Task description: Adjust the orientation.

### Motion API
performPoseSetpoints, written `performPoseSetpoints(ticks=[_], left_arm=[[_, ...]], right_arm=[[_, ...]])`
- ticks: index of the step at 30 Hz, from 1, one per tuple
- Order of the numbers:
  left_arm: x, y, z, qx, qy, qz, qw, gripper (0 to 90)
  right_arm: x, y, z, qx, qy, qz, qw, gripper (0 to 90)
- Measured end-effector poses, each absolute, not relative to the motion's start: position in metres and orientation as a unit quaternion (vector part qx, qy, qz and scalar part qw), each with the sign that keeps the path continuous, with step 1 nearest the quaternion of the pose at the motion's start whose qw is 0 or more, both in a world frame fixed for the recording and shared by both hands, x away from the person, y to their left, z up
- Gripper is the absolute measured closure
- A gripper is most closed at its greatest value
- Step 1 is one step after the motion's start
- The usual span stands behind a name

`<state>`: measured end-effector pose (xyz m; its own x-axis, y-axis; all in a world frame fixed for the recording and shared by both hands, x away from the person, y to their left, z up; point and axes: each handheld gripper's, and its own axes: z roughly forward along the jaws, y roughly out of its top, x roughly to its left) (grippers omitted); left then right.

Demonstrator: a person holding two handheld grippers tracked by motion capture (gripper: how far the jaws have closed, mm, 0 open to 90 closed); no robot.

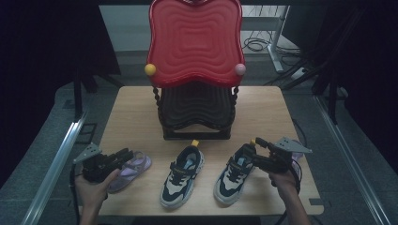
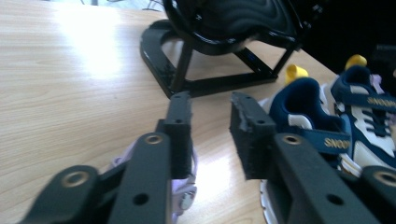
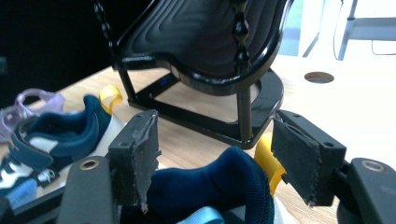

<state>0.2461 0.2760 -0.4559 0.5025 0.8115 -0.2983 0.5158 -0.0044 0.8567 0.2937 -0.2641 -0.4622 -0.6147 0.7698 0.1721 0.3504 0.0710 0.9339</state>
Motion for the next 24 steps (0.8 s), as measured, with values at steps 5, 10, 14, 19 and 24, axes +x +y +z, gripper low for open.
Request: performPoseSetpoints(ticks=[5,10,14,19,24], left_arm=[[0.246,0.271,-0.454,0.706,0.463,0.138,0.518,83.0],[0.253,0.267,-0.457,0.727,0.453,0.135,0.498,90.0],[0.253,0.265,-0.458,0.732,0.453,0.133,0.492,90.0],[0.246,0.263,-0.448,0.734,0.448,0.144,0.49,90.0],[0.236,0.271,-0.437,0.74,0.453,0.159,0.471,90.0]], right_arm=[[0.287,-0.265,-0.457,0.408,0.691,0.564,0.191,32.9],[0.288,-0.265,-0.461,0.425,0.693,0.547,0.2,32.9],[0.291,-0.266,-0.462,0.437,0.688,0.544,0.198,32.8],[0.291,-0.265,-0.464,0.435,0.694,0.538,0.197,32.8],[0.292,-0.264,-0.466,0.436,0.699,0.532,0.196,32.6]])
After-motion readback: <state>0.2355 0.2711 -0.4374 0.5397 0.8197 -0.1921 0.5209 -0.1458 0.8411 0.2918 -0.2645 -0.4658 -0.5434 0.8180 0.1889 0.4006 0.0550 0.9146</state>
